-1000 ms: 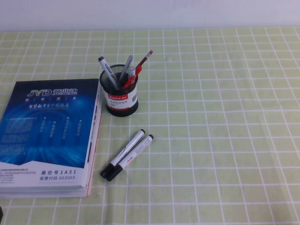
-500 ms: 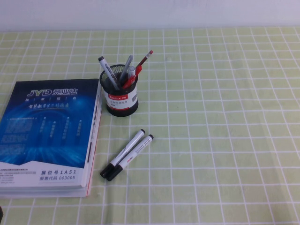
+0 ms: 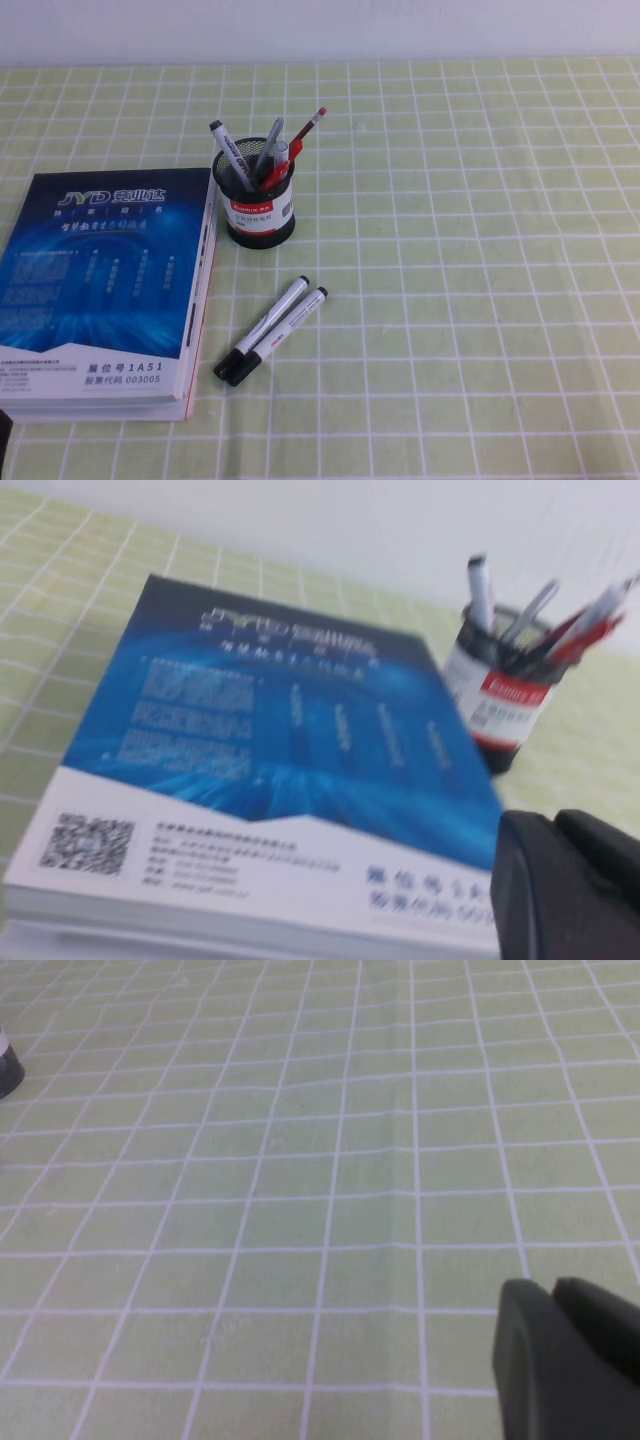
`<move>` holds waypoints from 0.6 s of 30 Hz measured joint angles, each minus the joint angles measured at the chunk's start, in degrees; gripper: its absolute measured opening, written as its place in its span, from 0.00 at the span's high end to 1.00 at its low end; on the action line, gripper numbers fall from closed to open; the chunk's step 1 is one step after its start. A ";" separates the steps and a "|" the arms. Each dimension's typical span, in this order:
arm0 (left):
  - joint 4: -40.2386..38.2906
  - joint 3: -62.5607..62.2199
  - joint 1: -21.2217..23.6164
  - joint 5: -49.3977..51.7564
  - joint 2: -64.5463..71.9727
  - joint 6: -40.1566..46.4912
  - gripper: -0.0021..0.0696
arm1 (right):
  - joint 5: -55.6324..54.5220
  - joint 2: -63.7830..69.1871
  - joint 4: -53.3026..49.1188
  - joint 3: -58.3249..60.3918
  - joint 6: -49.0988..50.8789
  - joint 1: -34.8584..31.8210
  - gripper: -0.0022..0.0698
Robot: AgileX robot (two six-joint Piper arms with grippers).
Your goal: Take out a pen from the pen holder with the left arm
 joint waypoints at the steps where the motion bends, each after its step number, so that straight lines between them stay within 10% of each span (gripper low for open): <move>1: -1.37 0.00 0.00 -0.94 0.00 0.00 0.98 | 0.00 0.00 0.00 0.00 0.00 0.00 0.99; 18: -12.37 0.00 0.00 -7.06 0.16 -0.42 0.98 | 0.00 0.00 0.00 0.00 0.00 0.00 0.99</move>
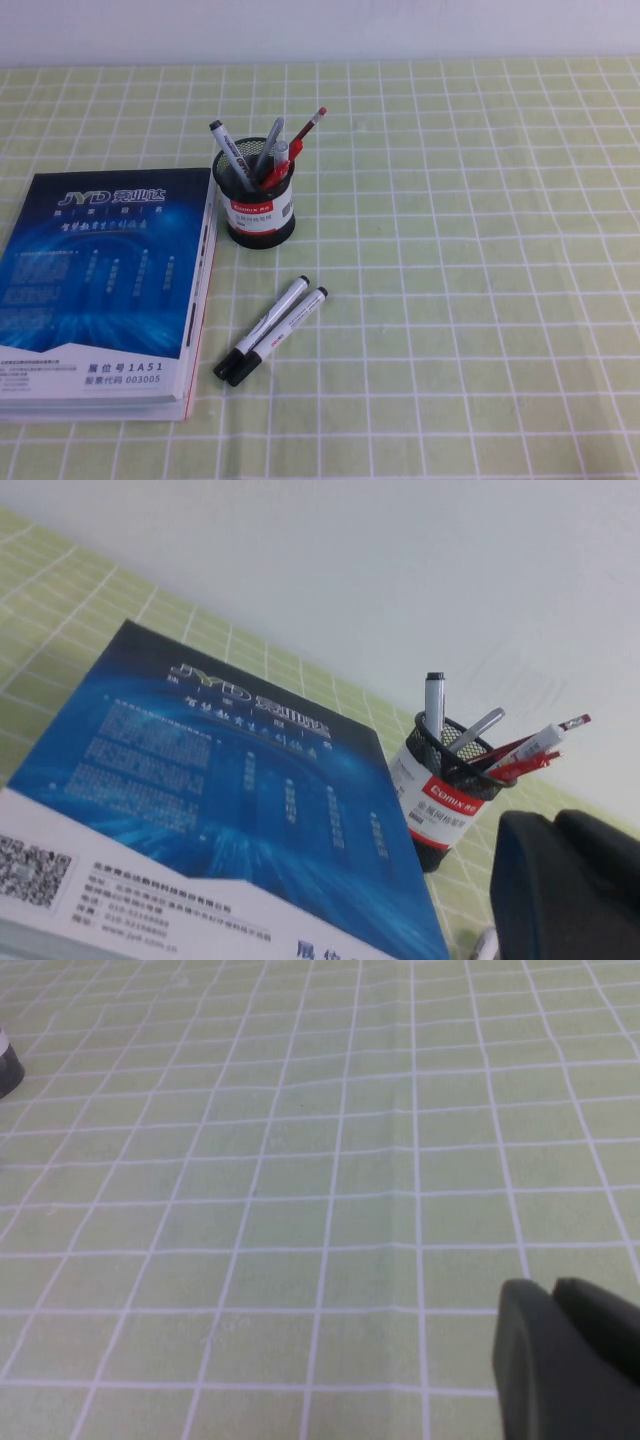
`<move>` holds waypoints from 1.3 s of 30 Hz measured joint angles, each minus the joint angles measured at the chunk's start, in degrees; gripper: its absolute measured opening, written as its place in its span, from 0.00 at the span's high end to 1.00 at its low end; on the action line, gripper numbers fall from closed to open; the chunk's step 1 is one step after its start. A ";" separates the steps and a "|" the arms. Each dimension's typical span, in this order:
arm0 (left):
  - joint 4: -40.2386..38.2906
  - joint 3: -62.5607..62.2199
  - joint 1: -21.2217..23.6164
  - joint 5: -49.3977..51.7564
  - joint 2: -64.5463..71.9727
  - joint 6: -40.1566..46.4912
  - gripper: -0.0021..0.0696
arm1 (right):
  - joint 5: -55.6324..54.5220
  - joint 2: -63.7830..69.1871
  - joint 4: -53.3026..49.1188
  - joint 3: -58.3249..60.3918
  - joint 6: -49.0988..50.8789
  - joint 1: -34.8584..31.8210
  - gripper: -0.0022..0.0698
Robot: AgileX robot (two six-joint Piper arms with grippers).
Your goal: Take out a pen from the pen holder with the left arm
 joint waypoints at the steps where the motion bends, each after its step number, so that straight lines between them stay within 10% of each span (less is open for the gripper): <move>1: -0.24 -0.10 0.00 0.38 0.90 -0.14 0.98 | 0.00 0.00 0.00 0.00 0.00 0.00 0.99; 19: -0.71 -38.05 0.00 8.20 54.44 13.39 0.98 | 0.00 0.00 0.00 0.00 0.00 0.00 0.99; 39: -3.90 -41.25 -4.73 6.90 64.11 18.94 0.98 | 0.00 0.00 0.00 0.00 0.00 0.00 0.99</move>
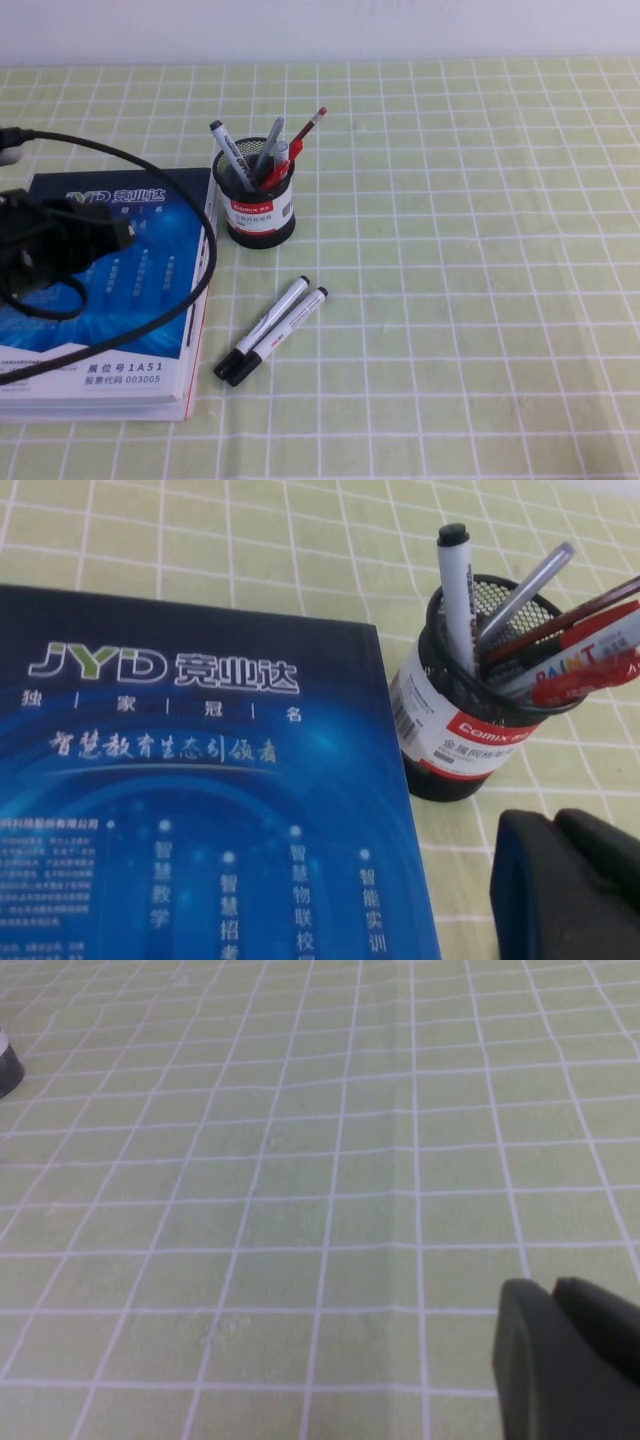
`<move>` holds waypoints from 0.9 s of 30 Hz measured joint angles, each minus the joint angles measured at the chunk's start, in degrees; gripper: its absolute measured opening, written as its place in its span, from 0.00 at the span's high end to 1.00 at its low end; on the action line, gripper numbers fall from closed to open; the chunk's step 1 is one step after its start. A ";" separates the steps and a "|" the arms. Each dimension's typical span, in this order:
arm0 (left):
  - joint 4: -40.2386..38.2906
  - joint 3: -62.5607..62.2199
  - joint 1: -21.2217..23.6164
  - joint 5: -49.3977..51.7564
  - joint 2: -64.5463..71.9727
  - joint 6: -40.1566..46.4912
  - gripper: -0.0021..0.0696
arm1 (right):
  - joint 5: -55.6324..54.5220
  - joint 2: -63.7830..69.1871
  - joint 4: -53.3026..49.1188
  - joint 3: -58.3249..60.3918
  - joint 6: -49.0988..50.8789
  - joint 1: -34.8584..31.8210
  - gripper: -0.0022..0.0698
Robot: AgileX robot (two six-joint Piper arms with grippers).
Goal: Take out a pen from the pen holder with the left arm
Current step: Pick up the pen from the pen holder
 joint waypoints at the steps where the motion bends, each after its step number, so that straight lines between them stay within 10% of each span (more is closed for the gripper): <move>1: 0.00 0.14 -0.47 -0.90 0.31 0.00 0.98 | 0.00 0.00 0.00 0.00 0.00 0.00 0.99; 21: 12.93 -1.18 -7.52 -19.14 14.30 -20.42 0.97 | 0.00 0.00 0.00 0.00 0.00 0.00 0.99; 27: 13.16 -11.12 -7.39 -13.58 19.07 -21.95 0.75 | 0.00 0.00 0.00 0.00 0.00 0.00 0.99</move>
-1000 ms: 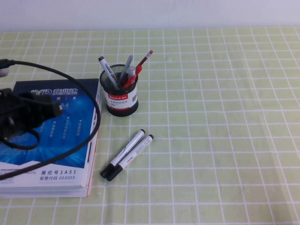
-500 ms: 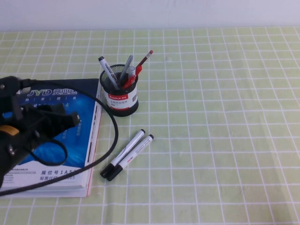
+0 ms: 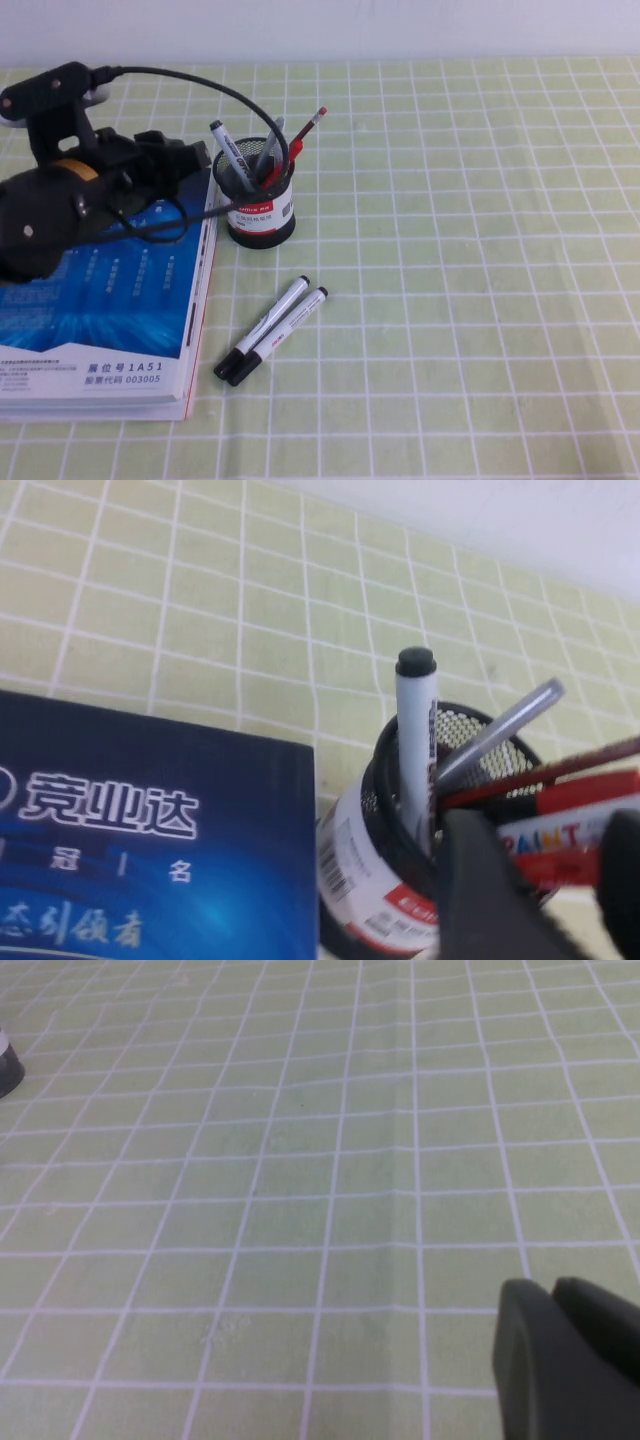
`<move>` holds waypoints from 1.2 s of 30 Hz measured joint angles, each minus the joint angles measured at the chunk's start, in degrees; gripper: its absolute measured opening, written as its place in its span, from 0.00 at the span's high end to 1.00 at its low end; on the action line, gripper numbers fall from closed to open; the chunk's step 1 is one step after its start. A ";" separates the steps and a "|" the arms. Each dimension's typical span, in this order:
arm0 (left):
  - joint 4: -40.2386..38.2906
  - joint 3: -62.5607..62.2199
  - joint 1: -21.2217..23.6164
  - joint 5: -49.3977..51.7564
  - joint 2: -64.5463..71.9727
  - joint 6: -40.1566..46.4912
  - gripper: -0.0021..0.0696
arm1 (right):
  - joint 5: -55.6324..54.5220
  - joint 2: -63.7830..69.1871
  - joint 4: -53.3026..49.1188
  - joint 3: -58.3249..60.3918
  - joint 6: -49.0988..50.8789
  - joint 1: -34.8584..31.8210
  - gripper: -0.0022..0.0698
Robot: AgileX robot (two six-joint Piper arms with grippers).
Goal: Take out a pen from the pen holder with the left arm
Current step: Pick up the pen from the pen holder
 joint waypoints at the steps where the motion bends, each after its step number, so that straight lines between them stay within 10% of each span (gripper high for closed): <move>1: -0.48 -1.15 0.08 0.81 0.65 -0.92 0.68 | 0.00 0.00 0.00 0.00 0.00 0.00 0.99; 8: -2.28 -4.90 1.94 2.23 4.89 -10.74 0.39 | 0.00 0.00 0.00 0.00 0.00 0.00 0.99; 36: -2.50 -26.96 2.43 10.22 24.91 -12.17 0.42 | 0.00 0.00 0.00 0.00 0.00 0.00 0.99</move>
